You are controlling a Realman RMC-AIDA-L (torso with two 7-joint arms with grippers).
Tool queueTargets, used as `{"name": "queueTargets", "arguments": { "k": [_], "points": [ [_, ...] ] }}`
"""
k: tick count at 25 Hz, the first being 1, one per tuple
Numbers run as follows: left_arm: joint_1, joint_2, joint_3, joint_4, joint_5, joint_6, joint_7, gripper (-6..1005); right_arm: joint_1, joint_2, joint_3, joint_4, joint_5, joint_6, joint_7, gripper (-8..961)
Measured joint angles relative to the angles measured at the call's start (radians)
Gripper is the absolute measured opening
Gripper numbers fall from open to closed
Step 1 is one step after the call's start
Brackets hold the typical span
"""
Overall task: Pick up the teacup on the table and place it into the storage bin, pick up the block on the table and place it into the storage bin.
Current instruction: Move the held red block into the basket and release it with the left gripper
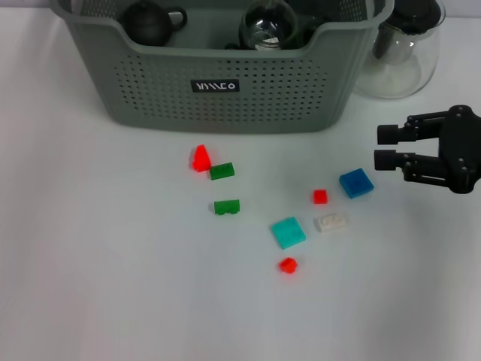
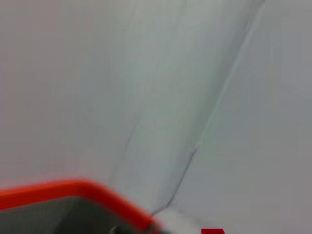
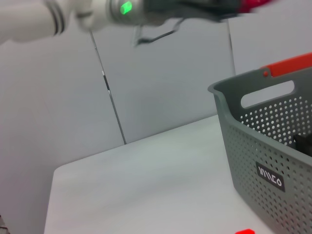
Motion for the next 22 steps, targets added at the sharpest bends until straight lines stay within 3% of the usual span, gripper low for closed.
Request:
{"name": "queueTargets", "arguments": {
  "k": [3, 4, 5, 6, 10, 12, 16, 22],
  "points": [
    [-0.07, 0.008, 0.175, -0.018, 0.081, -0.177, -0.1, 229, 0.001, 0.0, 0.0, 0.0, 0.0, 0.005, 0.0, 414],
    [-0.07, 0.008, 0.175, -0.018, 0.081, -0.177, -0.1, 230, 0.002, 0.001, -0.001, 0.0, 0.0, 0.006, 0.0, 413],
    [-0.122, -0.023, 0.284, -0.05, 0.173, -0.335, -0.143, 232, 0.004, 0.001, -0.001, 0.0, 0.001, 0.006, 0.0, 413],
    [-0.134, -0.039, 0.309, -0.068, 0.205, -0.389, -0.146, 233, 0.006, 0.001, -0.001, 0.0, 0.001, 0.006, 0.0, 412],
    [-0.188, -0.093, 0.352, -0.159, 0.32, -0.57, -0.156, 240, 0.01, 0.002, 0.0, 0.0, 0.001, 0.006, 0.002, 414],
    [-0.217, -0.105, 0.356, -0.215, 0.374, -0.635, -0.175, 243, 0.01, 0.002, 0.0, 0.0, 0.001, 0.006, 0.004, 414],
    [-0.26, -0.112, 0.369, -0.305, 0.465, -0.742, -0.268, 249, 0.009, 0.001, 0.002, 0.0, 0.001, 0.006, 0.004, 414],
    [-0.242, -0.124, 0.361, -0.24, 0.472, -0.719, -0.285, 258, 0.007, 0.002, 0.003, 0.0, 0.0, 0.007, 0.003, 413]
  ]
}}
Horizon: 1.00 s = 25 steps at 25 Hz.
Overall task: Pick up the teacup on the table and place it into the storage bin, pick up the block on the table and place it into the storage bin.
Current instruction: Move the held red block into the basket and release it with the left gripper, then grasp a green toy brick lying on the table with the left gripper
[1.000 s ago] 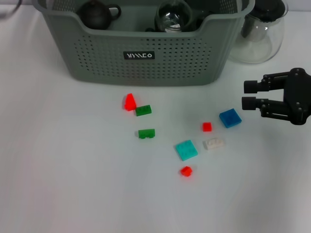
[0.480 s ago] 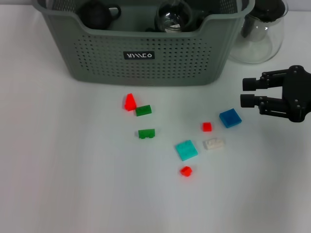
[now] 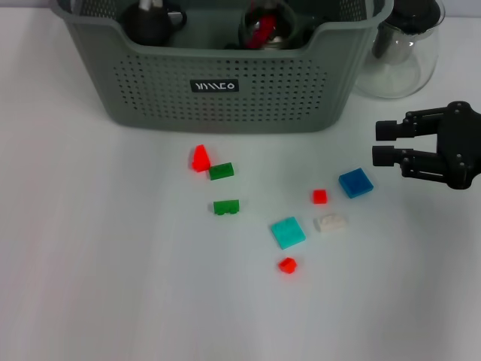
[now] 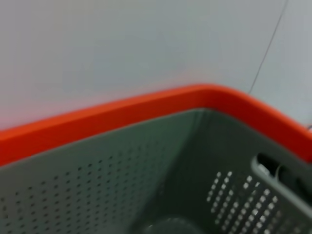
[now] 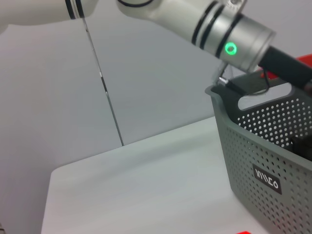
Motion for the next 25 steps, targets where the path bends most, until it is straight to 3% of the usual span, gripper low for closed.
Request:
{"name": "queueTargets", "arguments": {
  "k": [2, 5, 7, 11, 14, 17, 21, 25],
  "points": [
    [0.031, -0.004, -0.012, 0.074, -0.034, 0.051, 0.008, 261, 0.0, 0.0, 0.0, 0.0, 0.0, 0.0, 0.0, 413],
    [0.136, -0.02, -0.022, 0.25, -0.156, 0.147, 0.055, 266, 0.0, 0.0, 0.0, 0.0, 0.0, 0.0, 0.0, 413],
    [0.266, -0.042, -0.045, 0.418, -0.33, 0.238, 0.15, 510, 0.0, 0.0, 0.0, 0.0, 0.0, 0.001, 0.0, 413],
    [0.491, -0.071, -0.178, 0.572, -0.675, 0.55, 0.425, 595, 0.001, 0.0, 0.0, 0.0, -0.001, 0.001, 0.001, 413],
    [0.579, -0.071, -0.355, 0.516, -0.771, 0.829, 0.595, 624, 0.002, 0.0, 0.0, 0.0, 0.0, 0.001, 0.001, 414],
    [0.636, -0.072, -0.501, 0.422, -0.718, 1.006, 0.775, 582, 0.002, 0.0, 0.0, 0.001, 0.0, 0.001, 0.001, 413],
    [0.71, -0.078, -0.535, 0.311, -0.563, 1.063, 1.027, 568, 0.004, 0.0, 0.0, 0.002, 0.0, 0.001, 0.004, 412],
    [0.712, -0.078, -0.546, 0.116, -0.385, 1.019, 1.253, 567, 0.005, 0.0, 0.001, 0.002, 0.0, 0.001, 0.011, 413]
  ]
}}
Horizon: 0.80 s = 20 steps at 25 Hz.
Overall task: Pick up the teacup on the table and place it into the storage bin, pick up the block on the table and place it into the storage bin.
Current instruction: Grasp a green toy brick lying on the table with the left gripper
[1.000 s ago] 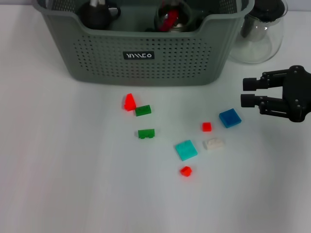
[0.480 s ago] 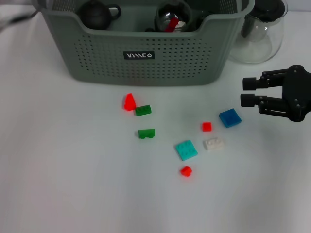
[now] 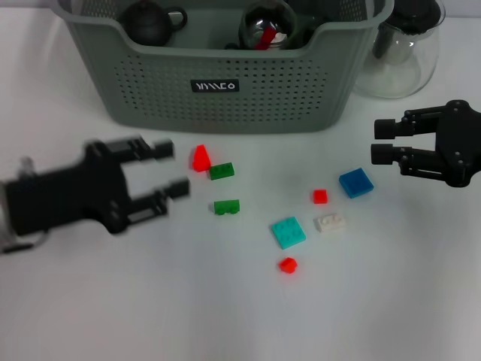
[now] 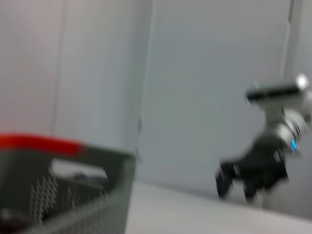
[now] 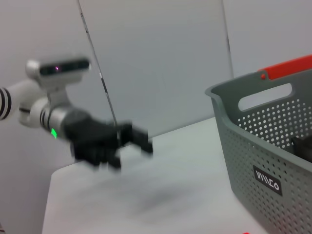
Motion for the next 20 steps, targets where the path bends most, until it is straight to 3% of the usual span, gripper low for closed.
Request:
{"name": "queueTargets", "arguments": {
  "k": [7, 15, 20],
  "points": [
    [-0.072, 0.006, 0.006, -0.317, 0.103, -0.292, 0.269, 554, -0.002, 0.0, -0.001, 0.001, 0.0, 0.0, 0.005, 414],
    [-0.124, 0.005, 0.006, -0.461, 0.104, -0.53, 0.372, 478, -0.008, 0.0, 0.0, 0.006, -0.002, 0.0, 0.005, 413],
    [-0.139, 0.004, 0.006, -0.499, 0.104, -0.584, 0.401, 479, -0.009, 0.0, -0.001, 0.006, -0.002, 0.0, 0.005, 414]
  ]
}}
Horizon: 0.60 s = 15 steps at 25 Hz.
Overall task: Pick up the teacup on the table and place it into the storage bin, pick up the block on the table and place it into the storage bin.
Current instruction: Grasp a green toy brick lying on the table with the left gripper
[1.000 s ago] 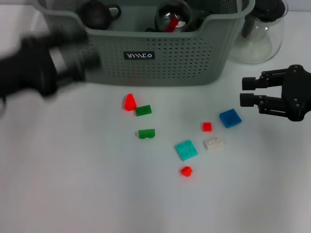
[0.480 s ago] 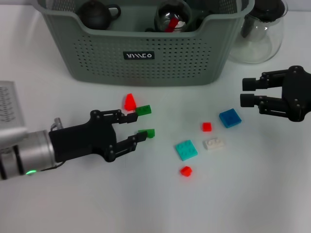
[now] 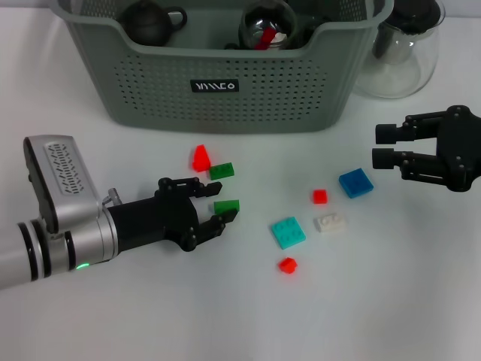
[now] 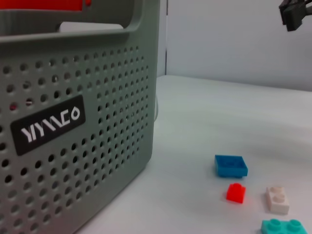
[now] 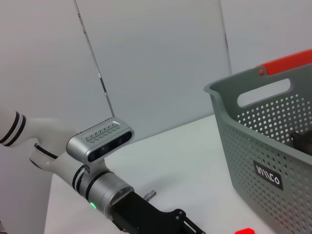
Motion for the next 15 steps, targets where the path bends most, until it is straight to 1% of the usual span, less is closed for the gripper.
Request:
{"name": "queueTargets", "arguments": {
  "k": [7, 15],
  "points": [
    [0.005, -0.001, 0.002, -0.003, 0.003, -0.011, 0.004, 479, -0.002, -0.002, 0.0, 0.0, 0.0, 0.0, 0.0, 414],
    [0.012, -0.001, 0.027, -0.004, 0.004, -0.012, 0.005, 476, -0.002, -0.002, 0.0, 0.0, 0.0, 0.0, 0.0, 413]
  ]
}}
